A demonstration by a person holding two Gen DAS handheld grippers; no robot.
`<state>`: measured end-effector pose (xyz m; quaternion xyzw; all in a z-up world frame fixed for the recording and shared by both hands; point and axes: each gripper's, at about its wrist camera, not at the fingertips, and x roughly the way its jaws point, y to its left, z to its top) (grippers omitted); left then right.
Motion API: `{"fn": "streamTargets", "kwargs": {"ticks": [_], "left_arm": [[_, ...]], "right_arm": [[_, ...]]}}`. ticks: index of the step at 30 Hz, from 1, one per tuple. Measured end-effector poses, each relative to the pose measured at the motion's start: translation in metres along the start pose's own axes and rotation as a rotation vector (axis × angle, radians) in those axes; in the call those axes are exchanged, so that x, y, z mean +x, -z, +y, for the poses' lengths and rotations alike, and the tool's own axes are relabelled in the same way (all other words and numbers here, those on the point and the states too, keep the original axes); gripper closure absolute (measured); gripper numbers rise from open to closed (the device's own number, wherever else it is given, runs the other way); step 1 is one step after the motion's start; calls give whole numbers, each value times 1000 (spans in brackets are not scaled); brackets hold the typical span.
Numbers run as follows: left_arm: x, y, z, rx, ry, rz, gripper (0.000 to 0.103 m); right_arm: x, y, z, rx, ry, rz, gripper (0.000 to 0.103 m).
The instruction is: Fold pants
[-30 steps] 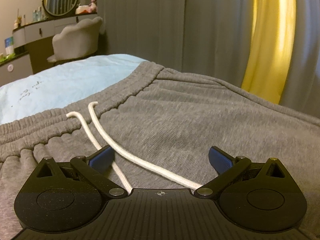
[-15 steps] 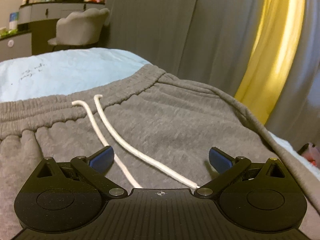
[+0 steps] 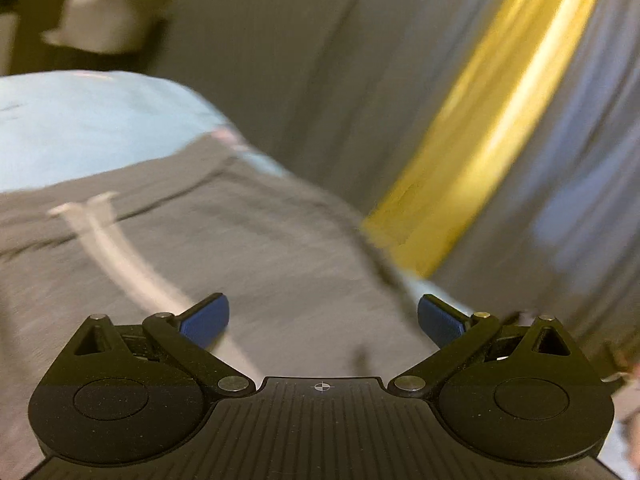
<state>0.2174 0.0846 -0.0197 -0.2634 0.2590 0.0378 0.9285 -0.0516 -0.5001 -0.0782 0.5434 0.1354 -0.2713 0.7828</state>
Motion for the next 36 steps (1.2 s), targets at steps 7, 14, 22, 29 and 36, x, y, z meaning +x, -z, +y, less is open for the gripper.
{"fn": "streamTargets", "kwargs": {"ticks": [7,14,22,29,36], "left_arm": [[91,-56,-25,-121,86,210,15],[154,-59,-35,-192,42,388,45],[182,-57,-48,-147,13,558,96],[67,-88,-44,-94,168,380,97],[-89,-74,7,-116,303,285,96]], "right_arm": [[1,-3,-5,9,-28,25,96],[3,-6,-8,33,-42,36,97],[5,-8,-6,-6,-33,41,97],[-31,-20,24,-88,-70,-8,98],[-112,-52,33,-190,-115,-71,98]]}}
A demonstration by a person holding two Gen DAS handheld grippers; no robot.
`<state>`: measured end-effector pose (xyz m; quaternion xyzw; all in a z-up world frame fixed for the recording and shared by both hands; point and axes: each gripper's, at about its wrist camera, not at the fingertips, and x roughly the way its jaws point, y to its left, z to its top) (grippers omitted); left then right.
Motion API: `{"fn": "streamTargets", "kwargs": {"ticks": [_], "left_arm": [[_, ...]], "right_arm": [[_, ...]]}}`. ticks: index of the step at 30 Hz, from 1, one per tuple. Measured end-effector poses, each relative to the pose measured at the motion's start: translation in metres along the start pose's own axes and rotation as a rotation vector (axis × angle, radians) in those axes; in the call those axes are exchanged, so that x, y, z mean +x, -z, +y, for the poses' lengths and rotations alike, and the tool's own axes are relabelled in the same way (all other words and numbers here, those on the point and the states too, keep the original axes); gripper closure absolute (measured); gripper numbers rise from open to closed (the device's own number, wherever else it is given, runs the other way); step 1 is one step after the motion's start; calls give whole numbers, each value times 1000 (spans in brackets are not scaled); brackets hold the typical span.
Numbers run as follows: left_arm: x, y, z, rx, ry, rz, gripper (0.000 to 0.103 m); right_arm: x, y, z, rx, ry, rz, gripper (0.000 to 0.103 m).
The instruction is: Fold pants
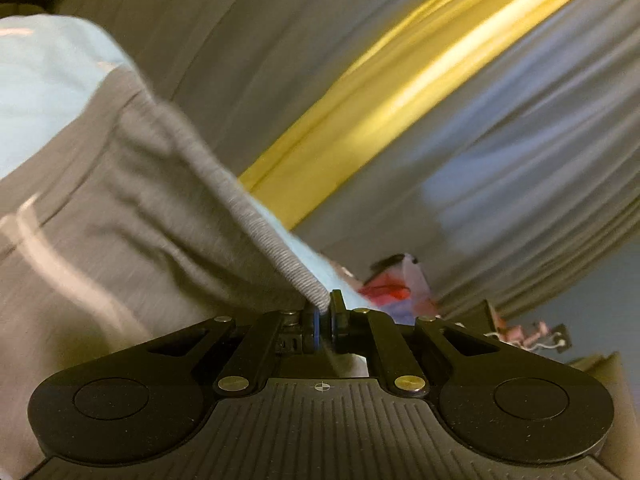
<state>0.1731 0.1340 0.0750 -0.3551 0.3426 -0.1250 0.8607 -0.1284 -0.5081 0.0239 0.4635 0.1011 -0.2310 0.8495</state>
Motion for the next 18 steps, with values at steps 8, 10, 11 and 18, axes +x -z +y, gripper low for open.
{"fn": "streamTargets", "kwargs": {"ticks": [8,10,11,18], "left_arm": [[-44,128,81,-129,-188,73,96],[-38,139,99,-210,-212,103,96],[-40,139,99,-216,-216,107,96],[-47,111,84,-55,-367,-66,49]], "right_arm": [[-41,6,-44,-51,179,84,98],[-41,15,-53,-40,228,106,98],[-41,19,-58,-37,241,110,98],[-30,13,-78,108,195,119,80]]}}
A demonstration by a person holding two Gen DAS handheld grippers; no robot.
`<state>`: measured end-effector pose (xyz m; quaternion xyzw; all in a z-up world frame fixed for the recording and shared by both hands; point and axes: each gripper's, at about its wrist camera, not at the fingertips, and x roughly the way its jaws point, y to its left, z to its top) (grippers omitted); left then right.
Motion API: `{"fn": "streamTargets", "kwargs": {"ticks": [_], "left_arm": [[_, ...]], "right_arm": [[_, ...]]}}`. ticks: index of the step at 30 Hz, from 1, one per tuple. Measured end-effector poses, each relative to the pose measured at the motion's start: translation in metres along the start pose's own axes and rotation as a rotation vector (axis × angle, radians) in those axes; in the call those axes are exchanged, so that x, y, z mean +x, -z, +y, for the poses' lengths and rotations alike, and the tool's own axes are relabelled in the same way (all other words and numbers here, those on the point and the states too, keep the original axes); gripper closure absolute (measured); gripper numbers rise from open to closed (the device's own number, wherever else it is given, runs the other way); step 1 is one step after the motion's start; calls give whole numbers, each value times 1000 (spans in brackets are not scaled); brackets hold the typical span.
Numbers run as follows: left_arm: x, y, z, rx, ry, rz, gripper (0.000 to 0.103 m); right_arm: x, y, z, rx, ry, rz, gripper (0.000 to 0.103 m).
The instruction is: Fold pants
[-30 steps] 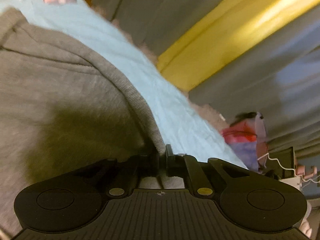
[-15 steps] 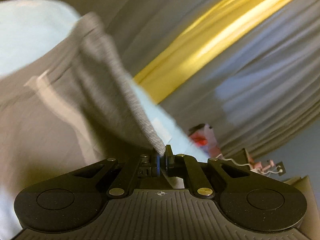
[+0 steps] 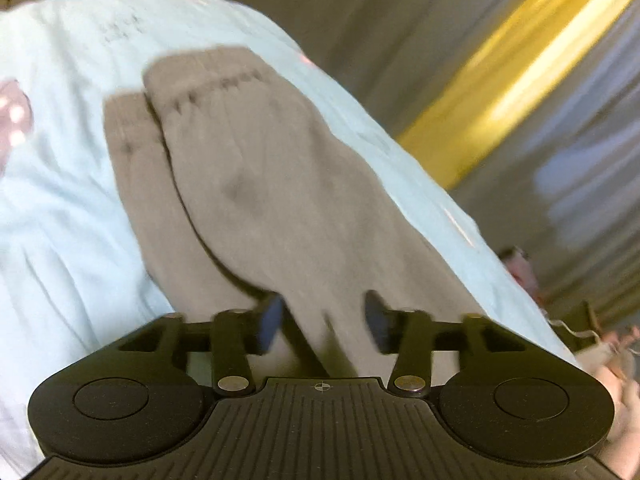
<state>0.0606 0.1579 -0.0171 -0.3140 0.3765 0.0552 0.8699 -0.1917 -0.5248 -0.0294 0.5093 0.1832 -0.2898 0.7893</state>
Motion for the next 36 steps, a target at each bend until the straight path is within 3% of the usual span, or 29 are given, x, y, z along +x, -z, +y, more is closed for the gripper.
{"fn": "streamTargets", "kwargs": {"ticks": [2,3,6,8,9,10,11,13,17,19,21,23,25,26,27,28,32,34,36], "left_arm": [[8,-11,9,-64,-19,-23,46],[13,-16,14,-94,-24,-18,41],[25,-25,35,-193,-64,-7,41],[25,-31,49,-252,-58,-10,48],[23,-33,52,-267,-49,-10,60],[24,-37,56,-278,-50,1,80],[26,-40,57,-283,-50,10,87],[13,-44,67,-292,-8,-6,90],[-26,-53,76,-284,64,-82,91],[-36,-45,85,-277,42,-78,91],[-33,-36,96,-278,-29,-39,90],[-30,-33,109,-316,-60,4,85],[-40,-36,113,-363,-47,-12,75],[-49,-37,112,-369,-63,-38,70],[-55,-39,109,-355,-85,-65,54],[-66,-39,101,-323,-130,-109,42],[-84,-45,55,-100,-205,-226,38],[-84,-37,26,17,-194,-272,24],[-75,-33,1,101,-159,-255,22]], "right_arm": [[7,-5,0,13,2,-2,71],[9,-7,-1,22,2,-4,71],[19,-11,-5,71,-17,-2,70],[22,-14,-4,85,-26,-13,72],[23,-16,-2,85,-26,-15,83],[23,-18,1,79,-24,-16,91],[22,-20,4,66,-13,-23,98],[13,-24,17,4,-10,-60,98],[-23,-20,34,-117,-93,-174,98],[-31,-15,28,-147,-59,-200,98],[-24,-9,15,-180,46,-175,97],[-4,-7,1,-183,179,-62,97],[-9,-5,-4,-163,174,-86,93],[-17,-5,0,-166,201,-125,81],[-23,-5,4,-184,232,-162,69],[-29,-6,8,-209,261,-198,65],[-53,-8,28,-282,297,-310,64],[-60,-3,38,-322,308,-364,62],[-61,2,49,-363,274,-380,62]]}}
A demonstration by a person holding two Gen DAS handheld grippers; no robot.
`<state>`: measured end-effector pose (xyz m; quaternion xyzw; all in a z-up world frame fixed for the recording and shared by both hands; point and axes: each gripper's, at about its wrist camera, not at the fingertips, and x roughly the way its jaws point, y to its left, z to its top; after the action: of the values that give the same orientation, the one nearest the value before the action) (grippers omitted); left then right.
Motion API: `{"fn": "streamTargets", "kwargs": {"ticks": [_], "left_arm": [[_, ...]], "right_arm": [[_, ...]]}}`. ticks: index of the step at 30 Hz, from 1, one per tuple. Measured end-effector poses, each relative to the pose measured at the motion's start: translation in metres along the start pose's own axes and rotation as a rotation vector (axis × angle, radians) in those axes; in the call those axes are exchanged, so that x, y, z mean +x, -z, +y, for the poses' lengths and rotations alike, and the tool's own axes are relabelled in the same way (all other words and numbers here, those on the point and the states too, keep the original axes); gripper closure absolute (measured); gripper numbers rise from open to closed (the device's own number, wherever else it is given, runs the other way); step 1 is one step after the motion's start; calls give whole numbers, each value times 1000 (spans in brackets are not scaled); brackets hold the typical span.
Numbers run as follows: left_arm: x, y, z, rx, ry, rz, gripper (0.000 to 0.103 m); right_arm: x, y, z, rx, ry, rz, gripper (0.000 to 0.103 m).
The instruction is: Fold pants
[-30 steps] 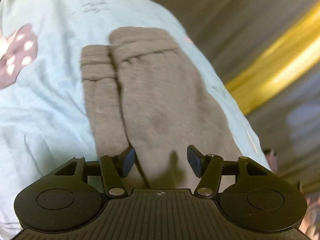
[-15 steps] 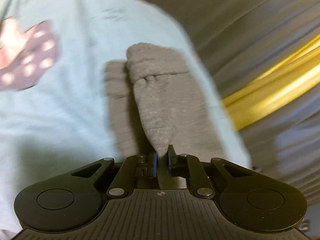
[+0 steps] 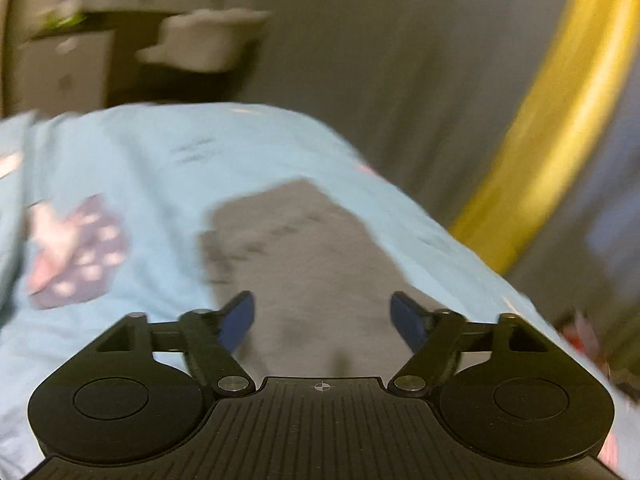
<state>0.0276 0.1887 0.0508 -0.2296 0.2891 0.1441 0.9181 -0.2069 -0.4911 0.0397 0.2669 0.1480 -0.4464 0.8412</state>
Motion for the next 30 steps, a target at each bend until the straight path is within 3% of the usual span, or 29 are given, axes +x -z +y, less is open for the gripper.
{"fn": "streamTargets", "kwargs": {"ticks": [3,6,9,12,17,20,22,24,27,30], "left_arm": [[21,17,-44,134,77,88,23],[41,44,-85,292,120,154,27],[63,70,-123,474,118,184,28],[82,85,-150,580,116,195,29],[112,87,-176,653,33,155,26],[125,88,-184,665,-3,123,13],[125,87,-190,689,-44,73,13],[120,81,-191,680,-87,48,13],[102,74,-180,618,-2,107,14],[74,76,-157,599,72,158,9]], "right_arm": [[8,7,23,-92,-112,59,63],[30,31,42,-203,-199,185,65],[66,42,44,-206,-169,385,67],[75,45,35,-171,-165,393,69],[77,48,31,-171,-184,389,59],[76,48,35,-182,-197,386,53],[76,50,43,-200,-206,387,46],[77,51,47,-221,-228,395,29],[79,53,52,-238,-308,427,4],[80,51,49,-206,-324,427,4]]}}
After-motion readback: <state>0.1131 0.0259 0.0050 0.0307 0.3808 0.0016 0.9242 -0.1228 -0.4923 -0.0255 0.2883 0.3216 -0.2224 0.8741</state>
